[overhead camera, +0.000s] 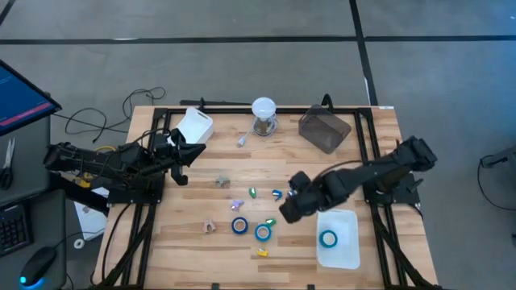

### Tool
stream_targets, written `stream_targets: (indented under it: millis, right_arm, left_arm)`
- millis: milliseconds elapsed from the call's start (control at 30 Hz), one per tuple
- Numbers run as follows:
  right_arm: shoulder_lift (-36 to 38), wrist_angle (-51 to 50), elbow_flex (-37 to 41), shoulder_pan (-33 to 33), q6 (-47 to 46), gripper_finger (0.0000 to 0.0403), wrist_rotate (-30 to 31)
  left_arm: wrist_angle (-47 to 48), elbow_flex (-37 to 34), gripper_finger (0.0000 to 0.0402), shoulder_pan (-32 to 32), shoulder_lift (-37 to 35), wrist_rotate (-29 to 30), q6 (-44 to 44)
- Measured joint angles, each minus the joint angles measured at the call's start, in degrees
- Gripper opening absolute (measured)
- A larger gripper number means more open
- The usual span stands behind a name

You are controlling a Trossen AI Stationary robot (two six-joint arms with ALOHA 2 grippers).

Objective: Pick and place Stapler, Stapler remover, tape
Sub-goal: Put the right blue stapler into the black bin

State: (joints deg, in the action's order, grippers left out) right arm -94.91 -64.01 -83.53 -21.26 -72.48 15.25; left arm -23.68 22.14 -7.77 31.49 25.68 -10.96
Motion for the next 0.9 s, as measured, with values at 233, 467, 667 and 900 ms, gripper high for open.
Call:
stream_targets:
  millis: [233,467,667,900]
  right_arm:
    - [-0.25,-3.26,0.75,7.84,7.55,0.0208,-4.41]
    - [-2.71,-1.89,1.23,14.62,17.38,0.0229,-6.73]
    - [-5.83,-1.38,1.41,18.81,22.95,0.0220,-10.94]
    - [-9.23,0.44,1.23,19.40,24.67,0.0224,-14.60]
  left_arm:
    - [0.04,0.00,0.0008,0.00,0.01,0.01,0.00]
    - [0.05,0.02,0.0008,0.01,0.01,0.01,0.04]
    - [0.04,0.00,0.0008,0.02,-0.01,0.01,0.15]
    - [0.10,0.02,0.0008,0.02,0.01,0.01,0.02]
